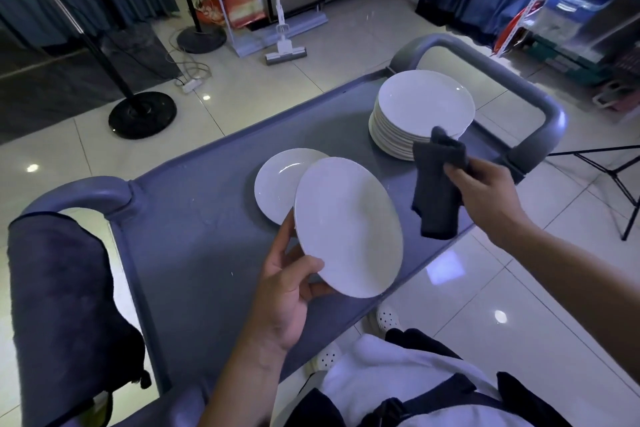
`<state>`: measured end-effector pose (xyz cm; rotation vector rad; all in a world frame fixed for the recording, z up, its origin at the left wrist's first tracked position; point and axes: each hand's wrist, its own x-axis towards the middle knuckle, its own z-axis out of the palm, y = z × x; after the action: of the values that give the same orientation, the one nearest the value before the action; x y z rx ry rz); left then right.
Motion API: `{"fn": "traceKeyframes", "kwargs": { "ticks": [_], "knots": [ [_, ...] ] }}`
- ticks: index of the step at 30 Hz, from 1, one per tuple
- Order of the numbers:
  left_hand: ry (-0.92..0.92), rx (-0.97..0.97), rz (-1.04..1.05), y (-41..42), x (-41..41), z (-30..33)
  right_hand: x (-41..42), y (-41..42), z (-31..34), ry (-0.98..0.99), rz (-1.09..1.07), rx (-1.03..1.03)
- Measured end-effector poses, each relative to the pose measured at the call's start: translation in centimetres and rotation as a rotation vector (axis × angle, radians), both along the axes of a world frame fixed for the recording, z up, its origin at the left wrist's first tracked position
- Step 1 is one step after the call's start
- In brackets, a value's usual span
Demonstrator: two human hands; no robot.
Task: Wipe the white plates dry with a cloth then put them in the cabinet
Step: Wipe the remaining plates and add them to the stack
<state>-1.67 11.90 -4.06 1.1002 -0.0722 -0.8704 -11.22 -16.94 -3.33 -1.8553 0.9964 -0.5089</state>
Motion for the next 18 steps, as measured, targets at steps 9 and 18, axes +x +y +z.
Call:
{"fn": "traceKeyframes", "kwargs": {
  "ticks": [9, 18],
  "knots": [
    [-0.132, 0.011, -0.048, -1.9, -0.7, 1.4, 6.3, 11.1, 1.0, -0.115, 0.127, 0.113],
    [-0.110, -0.112, 0.032, 0.2, 1.4, 0.7, 3.7, 14.4, 3.4, -0.012, 0.792, 0.231]
  ]
}}
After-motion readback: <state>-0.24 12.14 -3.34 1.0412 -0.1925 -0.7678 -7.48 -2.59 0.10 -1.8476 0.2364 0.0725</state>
